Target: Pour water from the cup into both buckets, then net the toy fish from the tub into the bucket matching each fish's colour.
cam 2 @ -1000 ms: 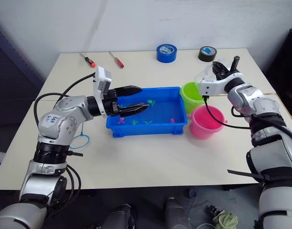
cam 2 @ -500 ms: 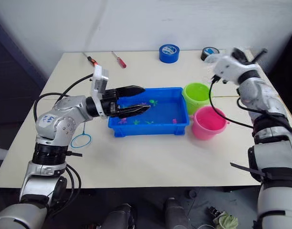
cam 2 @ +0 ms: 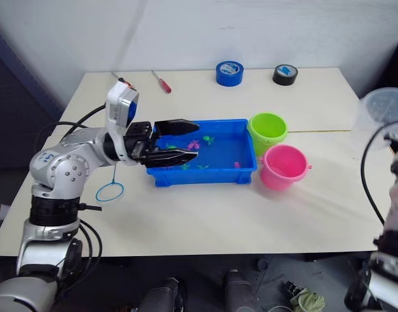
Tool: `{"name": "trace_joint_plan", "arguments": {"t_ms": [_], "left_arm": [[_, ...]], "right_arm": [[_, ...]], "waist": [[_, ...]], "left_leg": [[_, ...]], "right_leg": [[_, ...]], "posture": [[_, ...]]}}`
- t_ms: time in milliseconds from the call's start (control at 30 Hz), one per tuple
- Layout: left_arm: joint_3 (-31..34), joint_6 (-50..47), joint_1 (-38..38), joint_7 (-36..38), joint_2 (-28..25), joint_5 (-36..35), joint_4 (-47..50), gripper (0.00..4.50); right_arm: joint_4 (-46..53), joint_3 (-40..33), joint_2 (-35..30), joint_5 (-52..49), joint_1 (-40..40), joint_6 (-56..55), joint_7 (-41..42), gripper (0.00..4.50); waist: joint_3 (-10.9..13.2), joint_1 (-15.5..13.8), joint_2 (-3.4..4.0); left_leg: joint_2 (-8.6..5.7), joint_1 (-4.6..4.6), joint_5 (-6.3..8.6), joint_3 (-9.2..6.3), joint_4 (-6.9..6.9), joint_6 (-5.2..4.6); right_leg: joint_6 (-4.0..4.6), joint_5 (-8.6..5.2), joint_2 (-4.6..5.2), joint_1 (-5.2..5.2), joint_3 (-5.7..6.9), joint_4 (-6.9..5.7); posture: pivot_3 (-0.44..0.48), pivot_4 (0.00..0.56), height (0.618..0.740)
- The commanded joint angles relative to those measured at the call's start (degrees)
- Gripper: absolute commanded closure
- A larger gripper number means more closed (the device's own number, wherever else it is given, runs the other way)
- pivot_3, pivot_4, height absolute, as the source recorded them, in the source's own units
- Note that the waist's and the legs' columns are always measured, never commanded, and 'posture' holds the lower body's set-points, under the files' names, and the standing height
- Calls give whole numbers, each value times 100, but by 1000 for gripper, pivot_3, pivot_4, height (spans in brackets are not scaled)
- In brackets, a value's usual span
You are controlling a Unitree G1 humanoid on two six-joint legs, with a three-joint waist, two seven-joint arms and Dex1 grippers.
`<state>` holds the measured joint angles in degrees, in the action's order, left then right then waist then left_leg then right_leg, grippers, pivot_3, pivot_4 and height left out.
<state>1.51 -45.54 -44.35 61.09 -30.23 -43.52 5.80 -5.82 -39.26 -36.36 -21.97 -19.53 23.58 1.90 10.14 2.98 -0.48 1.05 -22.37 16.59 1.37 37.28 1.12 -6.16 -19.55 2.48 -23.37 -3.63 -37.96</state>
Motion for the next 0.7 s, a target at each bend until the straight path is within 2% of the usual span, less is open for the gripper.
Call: {"name": "trace_joint_plan", "arguments": {"t_ms": [33,133,267,567,667,700], "left_arm": [[-126,179,56,544,-307,18,234,0],[-230,299,80,797,-425,57,265,0],[-247,311,58,789,-355,11,294,0],[-312,345,47,723,-189,63,297,0],[-313,308,-2,687,-131,44,259,0],[-315,295,-24,679,-108,35,238,0]], "right_arm": [[1473,-525,496,-627,820,690,-187,4470],[2088,-680,1081,-1103,1381,1098,-328,4470],[2359,-621,1693,-1321,1900,1166,-420,4470],[1920,9,2092,-646,2582,232,-90,4470],[1869,120,2097,-458,2804,-10,-15,3462],[1874,165,2104,-370,2919,-97,16,2939]], "waist": [[0,-8,1],[-1,-17,2],[-1,-28,1],[-1,-89,1],[-1,-98,1],[-1,-103,1]], "left_leg": [[-1,5,-1,0,-1,0],[-5,9,-4,2,-3,-4],[-16,13,-7,5,-5,-28],[-22,15,-2,13,-4,-40],[-21,18,-1,14,-6,-40],[-21,18,-1,14,-6,-40]], "right_leg": [[0,0,0,0,-2,3],[1,-1,-6,0,-11,7],[1,-1,-4,1,-39,5],[1,0,-11,0,-79,9],[1,0,-16,0,-86,8],[1,0,-17,0,-88,8]], "posture": [[0,150,740],[0,150,740],[0,150,740],[0,150,740],[0,150,740],[0,150,740]]}}
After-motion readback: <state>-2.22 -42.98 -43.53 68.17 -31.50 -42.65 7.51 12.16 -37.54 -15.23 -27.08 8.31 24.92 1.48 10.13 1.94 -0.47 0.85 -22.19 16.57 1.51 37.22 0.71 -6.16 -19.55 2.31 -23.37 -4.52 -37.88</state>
